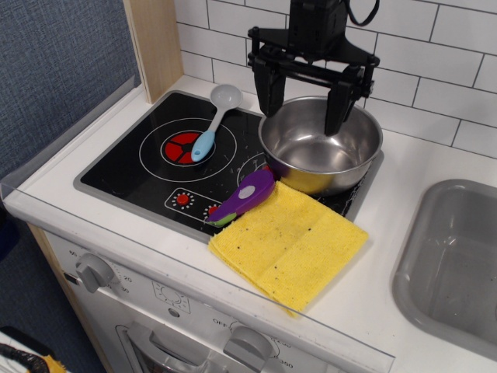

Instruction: Move the silver pot onto the back right burner

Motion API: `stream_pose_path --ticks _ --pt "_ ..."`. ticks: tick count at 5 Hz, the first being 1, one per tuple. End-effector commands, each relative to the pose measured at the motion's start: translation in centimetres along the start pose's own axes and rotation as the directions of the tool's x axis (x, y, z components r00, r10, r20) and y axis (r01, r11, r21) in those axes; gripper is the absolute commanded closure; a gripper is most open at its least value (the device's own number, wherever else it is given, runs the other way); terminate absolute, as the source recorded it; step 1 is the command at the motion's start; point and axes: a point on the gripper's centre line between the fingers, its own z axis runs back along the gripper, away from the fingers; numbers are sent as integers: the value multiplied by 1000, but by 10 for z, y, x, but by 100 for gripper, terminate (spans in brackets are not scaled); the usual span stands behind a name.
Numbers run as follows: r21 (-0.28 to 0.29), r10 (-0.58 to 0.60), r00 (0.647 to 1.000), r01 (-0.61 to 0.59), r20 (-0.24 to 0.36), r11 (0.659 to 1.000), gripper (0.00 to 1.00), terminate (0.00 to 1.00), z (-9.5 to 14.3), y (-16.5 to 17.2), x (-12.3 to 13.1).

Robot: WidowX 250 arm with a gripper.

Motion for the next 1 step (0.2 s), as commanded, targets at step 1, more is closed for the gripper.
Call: stream_pose_path --ticks 1 --pt "-3 -3 999 3 49 1000 0 100 20 0 -7"
